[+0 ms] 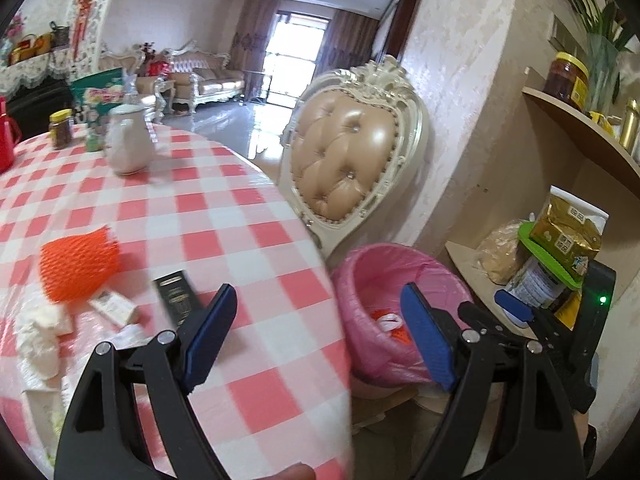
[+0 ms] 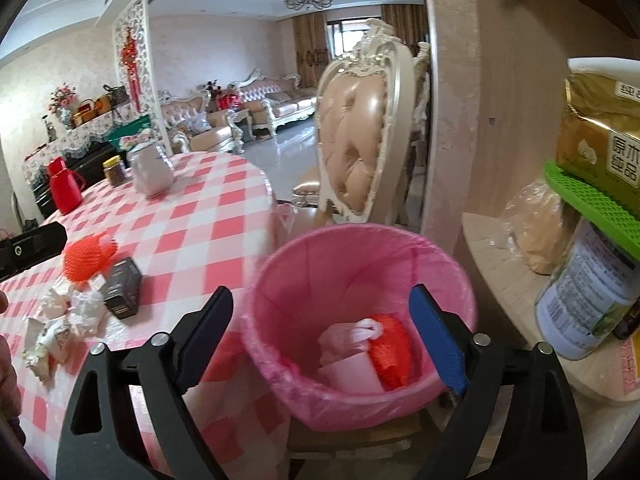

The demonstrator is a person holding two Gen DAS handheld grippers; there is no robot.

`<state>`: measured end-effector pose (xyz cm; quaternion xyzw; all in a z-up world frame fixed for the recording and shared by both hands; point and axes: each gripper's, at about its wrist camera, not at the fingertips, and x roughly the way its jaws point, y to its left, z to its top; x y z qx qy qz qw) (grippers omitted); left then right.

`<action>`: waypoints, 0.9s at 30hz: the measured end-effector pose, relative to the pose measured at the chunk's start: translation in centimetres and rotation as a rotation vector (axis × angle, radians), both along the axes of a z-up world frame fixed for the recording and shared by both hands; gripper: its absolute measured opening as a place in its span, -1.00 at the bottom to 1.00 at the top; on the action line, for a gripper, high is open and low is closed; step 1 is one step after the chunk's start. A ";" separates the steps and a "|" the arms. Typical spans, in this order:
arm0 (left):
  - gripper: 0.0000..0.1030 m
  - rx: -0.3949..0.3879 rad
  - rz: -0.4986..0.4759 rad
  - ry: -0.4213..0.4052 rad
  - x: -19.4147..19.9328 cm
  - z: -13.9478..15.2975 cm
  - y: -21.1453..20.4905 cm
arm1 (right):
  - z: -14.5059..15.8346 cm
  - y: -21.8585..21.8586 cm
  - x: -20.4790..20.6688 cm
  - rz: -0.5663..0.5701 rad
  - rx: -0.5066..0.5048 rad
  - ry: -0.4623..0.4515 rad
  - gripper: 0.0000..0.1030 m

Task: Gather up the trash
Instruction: 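Move both tools back over the table toward the paper cups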

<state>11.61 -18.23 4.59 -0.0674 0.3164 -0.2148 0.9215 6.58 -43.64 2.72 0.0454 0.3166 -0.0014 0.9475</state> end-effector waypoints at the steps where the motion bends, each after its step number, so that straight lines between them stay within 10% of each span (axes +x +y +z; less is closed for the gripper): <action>1: 0.57 0.001 0.014 -0.002 -0.3 0.0 0.7 | 0.0 0.4 -0.1 0.008 0.004 0.000 0.64; 27: 0.57 0.080 0.346 0.062 -6.7 -4.0 16.0 | -1.7 10.0 -0.9 0.177 0.001 0.057 0.64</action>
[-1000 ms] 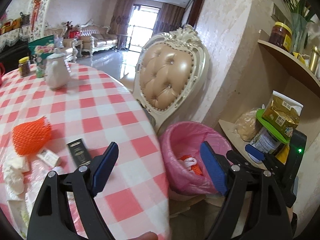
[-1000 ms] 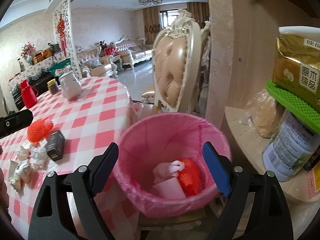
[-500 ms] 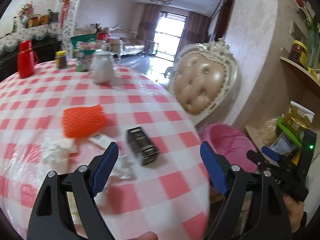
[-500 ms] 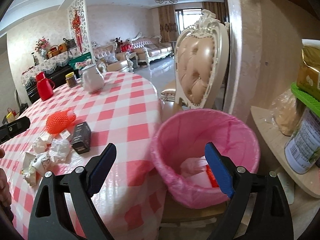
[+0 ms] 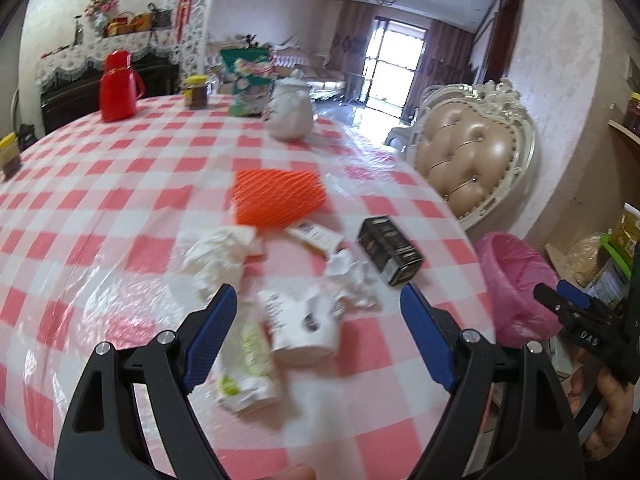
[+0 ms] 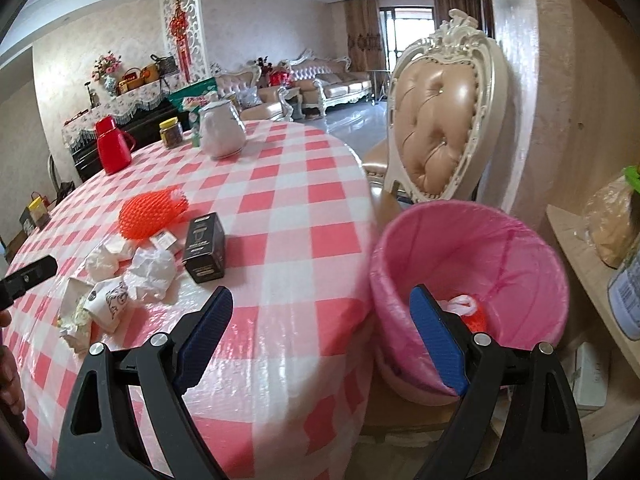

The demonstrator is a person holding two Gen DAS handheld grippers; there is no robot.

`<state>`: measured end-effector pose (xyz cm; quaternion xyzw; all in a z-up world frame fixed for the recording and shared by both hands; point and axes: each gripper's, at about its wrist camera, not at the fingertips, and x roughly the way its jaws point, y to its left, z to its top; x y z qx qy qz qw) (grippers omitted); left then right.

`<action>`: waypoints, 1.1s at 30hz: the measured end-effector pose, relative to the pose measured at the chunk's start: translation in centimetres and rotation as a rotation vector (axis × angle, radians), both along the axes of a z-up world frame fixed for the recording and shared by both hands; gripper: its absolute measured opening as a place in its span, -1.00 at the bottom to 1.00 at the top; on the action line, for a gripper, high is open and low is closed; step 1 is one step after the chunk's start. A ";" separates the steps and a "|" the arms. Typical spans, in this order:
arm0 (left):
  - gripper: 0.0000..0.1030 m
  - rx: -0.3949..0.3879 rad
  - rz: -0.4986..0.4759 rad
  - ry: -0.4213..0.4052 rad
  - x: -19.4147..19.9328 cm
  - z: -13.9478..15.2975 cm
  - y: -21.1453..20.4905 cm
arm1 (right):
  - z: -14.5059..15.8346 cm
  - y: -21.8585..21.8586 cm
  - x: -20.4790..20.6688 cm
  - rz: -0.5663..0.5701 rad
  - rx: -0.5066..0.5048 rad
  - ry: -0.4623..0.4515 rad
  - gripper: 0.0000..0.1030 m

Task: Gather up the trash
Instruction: 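Move both tools back over the table toward the paper cups, then grasp the green-print paper cup with the left tool while the right tool grasps the white printed cup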

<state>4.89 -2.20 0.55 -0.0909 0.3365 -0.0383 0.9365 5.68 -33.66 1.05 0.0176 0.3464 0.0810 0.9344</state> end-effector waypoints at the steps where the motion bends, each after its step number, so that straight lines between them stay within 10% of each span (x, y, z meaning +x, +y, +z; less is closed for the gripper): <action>1: 0.57 0.000 0.009 0.008 -0.1 -0.3 0.4 | -0.1 0.3 0.0 0.006 -0.001 0.004 0.64; 33: 0.34 0.032 0.104 0.214 1.2 -7.1 3.4 | -1.4 4.2 -0.2 0.108 0.004 0.051 0.64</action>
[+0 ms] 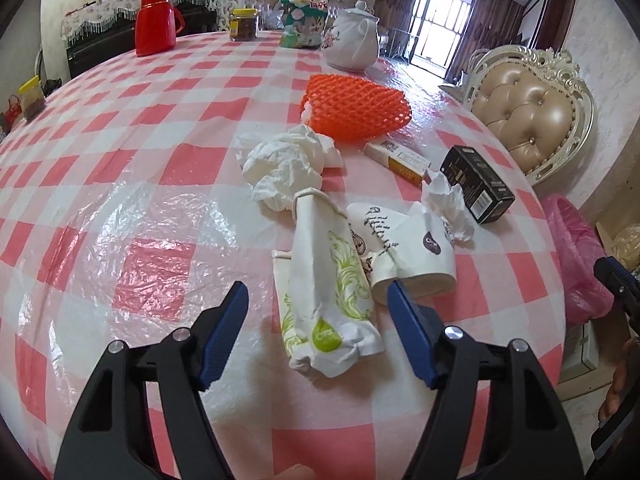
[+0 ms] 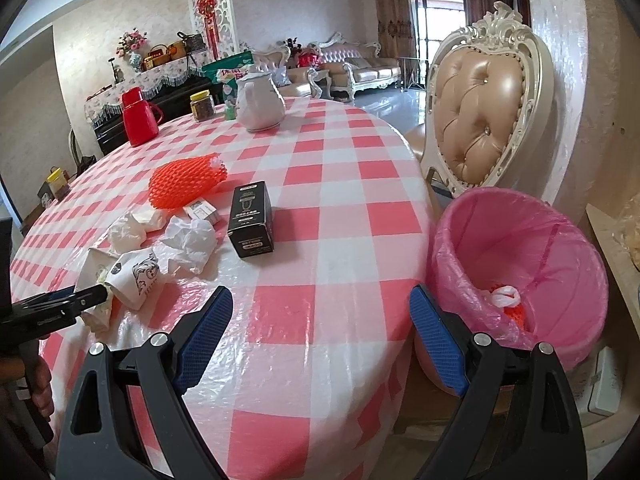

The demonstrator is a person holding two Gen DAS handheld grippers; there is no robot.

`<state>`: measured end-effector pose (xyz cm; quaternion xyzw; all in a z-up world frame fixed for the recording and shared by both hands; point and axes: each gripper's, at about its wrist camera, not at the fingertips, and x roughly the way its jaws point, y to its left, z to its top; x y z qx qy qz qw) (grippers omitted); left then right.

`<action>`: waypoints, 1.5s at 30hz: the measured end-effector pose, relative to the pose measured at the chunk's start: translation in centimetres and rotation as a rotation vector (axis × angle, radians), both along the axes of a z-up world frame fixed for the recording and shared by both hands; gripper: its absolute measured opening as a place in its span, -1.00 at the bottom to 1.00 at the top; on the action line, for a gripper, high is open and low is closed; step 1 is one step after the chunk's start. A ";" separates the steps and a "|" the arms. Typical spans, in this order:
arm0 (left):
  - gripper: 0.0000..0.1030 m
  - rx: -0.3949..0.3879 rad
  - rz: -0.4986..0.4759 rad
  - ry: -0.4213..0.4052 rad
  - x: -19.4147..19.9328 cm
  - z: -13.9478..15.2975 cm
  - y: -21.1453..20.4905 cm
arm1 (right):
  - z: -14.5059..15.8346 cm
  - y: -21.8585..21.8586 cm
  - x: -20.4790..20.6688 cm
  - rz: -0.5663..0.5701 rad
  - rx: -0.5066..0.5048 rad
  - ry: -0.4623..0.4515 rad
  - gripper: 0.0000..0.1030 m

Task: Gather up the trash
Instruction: 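Grasp the green-print paper cup with the left tool while the right tool grasps the white printed cup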

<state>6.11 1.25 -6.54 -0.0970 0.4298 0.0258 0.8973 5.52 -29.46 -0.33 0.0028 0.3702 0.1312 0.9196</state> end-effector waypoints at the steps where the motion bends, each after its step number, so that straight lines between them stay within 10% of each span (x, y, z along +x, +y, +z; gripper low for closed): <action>1: 0.27 0.002 0.000 0.006 0.1 -0.2 -0.1 | 0.0 0.2 0.0 0.005 0.002 0.000 0.64; 8: -0.27 0.008 -0.012 0.014 0.3 -0.4 -0.2 | 0.1 2.0 0.0 0.049 0.018 0.005 0.64; 19: -0.47 -0.007 0.001 -0.006 -0.1 0.2 0.8 | 0.0 7.9 0.1 0.166 0.018 0.020 0.64; 45: -0.48 -0.058 0.067 -0.079 -1.9 2.0 5.8 | -3.1 19.9 3.3 0.254 -0.026 0.152 0.62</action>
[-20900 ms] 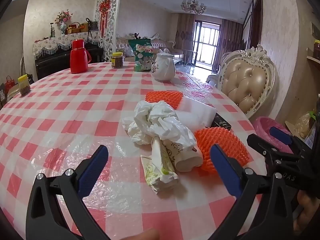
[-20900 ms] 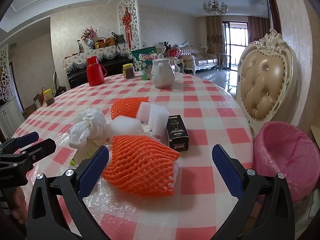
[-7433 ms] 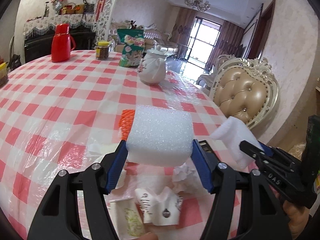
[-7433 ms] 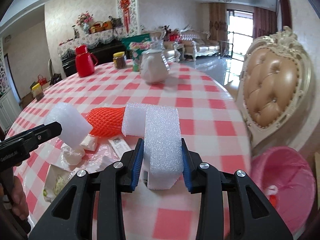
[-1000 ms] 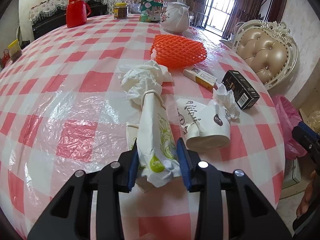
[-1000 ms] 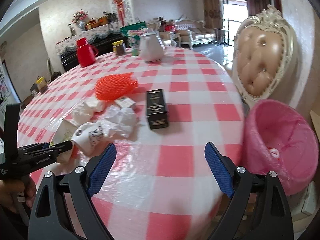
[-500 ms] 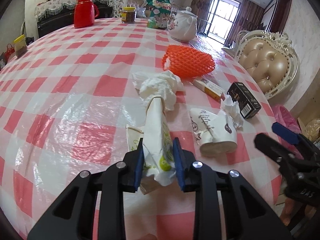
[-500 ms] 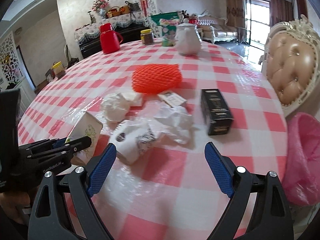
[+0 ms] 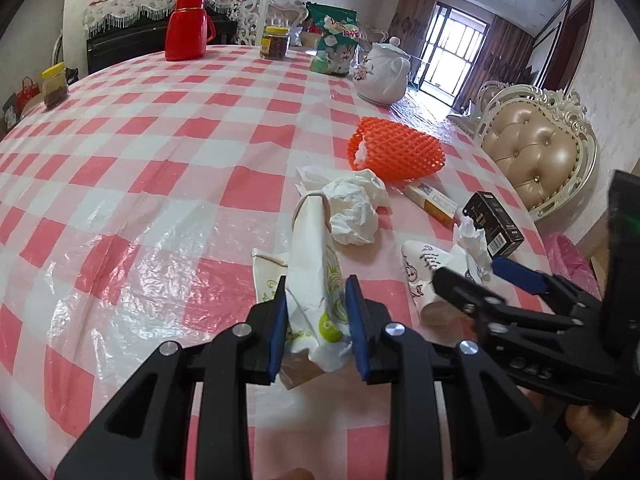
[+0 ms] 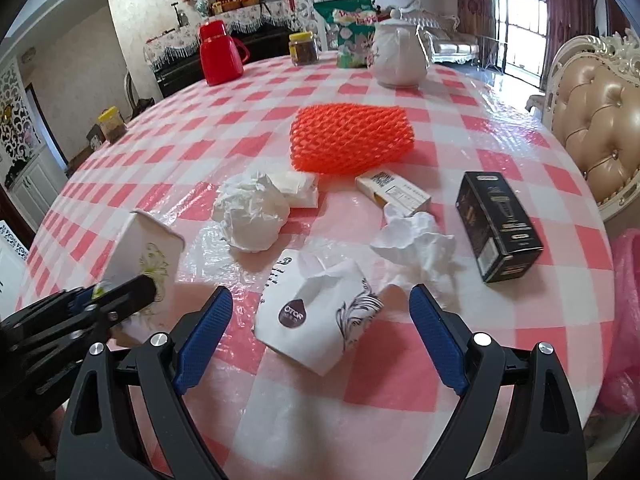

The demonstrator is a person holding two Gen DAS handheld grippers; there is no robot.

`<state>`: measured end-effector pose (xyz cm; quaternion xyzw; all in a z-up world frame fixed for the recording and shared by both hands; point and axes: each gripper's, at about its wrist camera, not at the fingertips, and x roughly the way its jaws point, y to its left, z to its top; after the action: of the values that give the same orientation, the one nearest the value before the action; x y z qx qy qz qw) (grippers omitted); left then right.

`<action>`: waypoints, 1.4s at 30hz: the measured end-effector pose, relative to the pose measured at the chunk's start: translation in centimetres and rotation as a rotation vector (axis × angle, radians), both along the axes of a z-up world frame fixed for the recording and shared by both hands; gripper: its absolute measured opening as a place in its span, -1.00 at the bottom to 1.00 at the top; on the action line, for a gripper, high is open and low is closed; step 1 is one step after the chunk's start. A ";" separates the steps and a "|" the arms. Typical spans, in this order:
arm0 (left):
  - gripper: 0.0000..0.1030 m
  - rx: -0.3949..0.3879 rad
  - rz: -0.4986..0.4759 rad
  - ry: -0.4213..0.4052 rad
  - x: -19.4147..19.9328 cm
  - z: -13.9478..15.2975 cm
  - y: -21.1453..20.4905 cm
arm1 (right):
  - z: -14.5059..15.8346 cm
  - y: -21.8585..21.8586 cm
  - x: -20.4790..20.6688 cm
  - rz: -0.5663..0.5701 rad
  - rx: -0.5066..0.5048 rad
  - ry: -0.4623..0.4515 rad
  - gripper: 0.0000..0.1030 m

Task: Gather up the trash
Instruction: 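Grasp the green-print paper cup with the left tool while the right tool grasps the white printed cup, then carry both paper cups with both tools over the pink wastebasket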

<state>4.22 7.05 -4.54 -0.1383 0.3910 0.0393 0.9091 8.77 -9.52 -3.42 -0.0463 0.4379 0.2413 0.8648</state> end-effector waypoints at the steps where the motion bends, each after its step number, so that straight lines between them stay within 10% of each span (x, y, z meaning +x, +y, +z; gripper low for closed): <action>1: -0.48 -0.001 0.000 -0.001 0.0 0.0 0.1 | -0.3 0.2 0.1 0.003 -0.004 0.011 0.51; 4: -0.48 -0.004 0.002 -0.003 -0.1 0.1 0.2 | -0.7 0.3 0.1 0.013 -0.007 0.024 0.26; 42: -0.47 -0.010 -0.234 -0.142 5.0 6.3 -11.6 | 8.3 -15.1 0.1 -0.227 0.007 -0.208 0.25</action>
<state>9.26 -4.55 1.72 -0.0989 0.3391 -0.0788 0.9322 8.87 -24.64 4.90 -0.0180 0.3474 0.1375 0.9274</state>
